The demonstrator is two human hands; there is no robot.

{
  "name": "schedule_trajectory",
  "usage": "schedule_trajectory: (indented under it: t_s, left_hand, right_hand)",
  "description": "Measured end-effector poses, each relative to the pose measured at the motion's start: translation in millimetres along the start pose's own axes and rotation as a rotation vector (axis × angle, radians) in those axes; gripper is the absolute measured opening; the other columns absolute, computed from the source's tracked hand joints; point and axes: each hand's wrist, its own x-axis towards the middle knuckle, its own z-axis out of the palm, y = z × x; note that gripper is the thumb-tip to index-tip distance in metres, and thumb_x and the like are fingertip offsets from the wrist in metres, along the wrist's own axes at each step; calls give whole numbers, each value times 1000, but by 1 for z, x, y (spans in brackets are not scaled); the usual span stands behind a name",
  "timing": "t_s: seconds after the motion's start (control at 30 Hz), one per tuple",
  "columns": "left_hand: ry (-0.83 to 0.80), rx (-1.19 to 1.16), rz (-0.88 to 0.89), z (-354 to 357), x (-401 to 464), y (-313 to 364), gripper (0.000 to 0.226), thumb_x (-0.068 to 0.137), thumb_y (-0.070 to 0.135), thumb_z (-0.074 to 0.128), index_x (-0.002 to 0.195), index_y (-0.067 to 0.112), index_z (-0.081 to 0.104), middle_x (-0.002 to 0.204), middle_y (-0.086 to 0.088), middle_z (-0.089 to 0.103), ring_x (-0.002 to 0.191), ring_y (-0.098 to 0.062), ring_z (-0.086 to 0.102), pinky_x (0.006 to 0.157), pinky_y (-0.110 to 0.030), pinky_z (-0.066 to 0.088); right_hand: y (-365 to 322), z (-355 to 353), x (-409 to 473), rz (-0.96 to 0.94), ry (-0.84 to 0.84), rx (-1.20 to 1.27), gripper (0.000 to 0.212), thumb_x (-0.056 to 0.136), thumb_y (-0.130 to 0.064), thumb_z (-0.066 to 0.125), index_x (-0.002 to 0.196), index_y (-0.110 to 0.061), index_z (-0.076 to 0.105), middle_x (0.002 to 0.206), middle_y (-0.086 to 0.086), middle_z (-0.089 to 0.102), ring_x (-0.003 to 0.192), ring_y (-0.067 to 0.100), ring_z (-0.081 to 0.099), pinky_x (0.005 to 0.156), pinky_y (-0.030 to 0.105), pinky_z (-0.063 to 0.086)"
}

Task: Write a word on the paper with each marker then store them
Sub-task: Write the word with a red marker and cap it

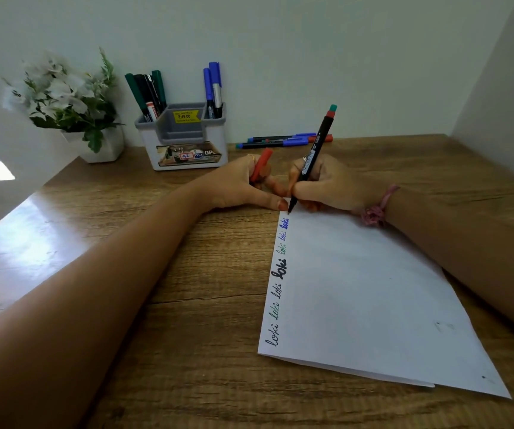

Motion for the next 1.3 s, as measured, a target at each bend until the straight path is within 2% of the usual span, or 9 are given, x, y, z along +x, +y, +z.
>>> schedule_trajectory:
  t_s: [0.13, 0.27, 0.4, 0.53, 0.63, 0.77, 1.0, 1.2, 1.3]
  left_hand:
    - [-29, -51, 5, 0, 1, 1, 38, 72, 17, 77, 80, 24, 40, 60, 23, 63, 57, 12, 53, 63, -18, 40]
    - [-22, -77, 6, -1, 4, -2, 41, 68, 18, 79, 77, 22, 39, 76, 8, 65, 62, 3, 54, 70, -24, 44]
    - [-7, -75, 7, -1, 6, -3, 42, 69, 15, 79, 75, 22, 38, 74, 3, 57, 56, 3, 49, 60, -16, 44]
    - [-4, -89, 9, 0, 6, -3, 42, 68, 17, 79, 74, 22, 38, 84, -6, 60, 68, -7, 52, 67, -22, 45]
    - [-11, -97, 12, 0, 5, -3, 45, 60, 24, 81, 74, 23, 38, 85, -7, 62, 74, -13, 53, 74, -30, 45]
    - [-19, -115, 14, 0, 6, -4, 45, 61, 21, 81, 73, 22, 38, 80, -1, 64, 69, -4, 56, 70, -25, 46]
    - [-15, -138, 12, 0, 9, -4, 40, 71, 10, 75, 73, 21, 37, 77, 4, 63, 59, 6, 57, 64, -17, 45]
    - [-11, -134, 10, -1, 11, -7, 42, 70, 12, 77, 72, 22, 36, 83, -3, 63, 63, 0, 56, 67, -20, 45]
    - [-11, -136, 13, -1, 10, -6, 45, 62, 19, 81, 72, 22, 37, 87, -8, 63, 71, -8, 56, 75, -28, 47]
  right_hand:
    - [-1, -1, -1, -4, -24, 17, 43, 62, -25, 62, 78, 14, 52, 53, 6, 54, 41, 7, 49, 42, 17, 41]
    - [0, 0, 0, -3, -20, 18, 19, 70, -16, 60, 76, 3, 56, 59, 11, 54, 43, 8, 49, 42, 18, 40]
    - [2, 1, 1, -8, -12, 0, 35, 68, -24, 62, 79, 8, 54, 56, 8, 55, 44, 9, 48, 43, 19, 40]
    - [2, 0, 1, -5, -21, 17, 15, 68, -20, 61, 70, -6, 56, 56, 7, 54, 42, 6, 48, 42, 17, 40]
    - [3, 0, 2, -5, -5, 21, 23, 60, -31, 59, 68, -10, 55, 47, -5, 56, 41, 5, 48, 41, 17, 39]
    - [4, 1, 3, -5, 7, 17, 19, 60, -32, 59, 67, -14, 56, 48, -4, 55, 42, 8, 47, 41, 19, 39]
    - [4, 1, 3, -13, 12, -16, 20, 63, -32, 58, 68, -13, 58, 62, 21, 57, 47, 12, 49, 44, 21, 40]
    - [4, 0, 4, -6, 38, -78, 40, 66, -30, 59, 77, 8, 55, 62, 15, 56, 46, 8, 48, 44, 18, 39]
    - [3, 0, 3, -2, 28, -68, 35, 64, -30, 59, 72, 3, 55, 57, 7, 54, 44, 5, 46, 43, 17, 38]
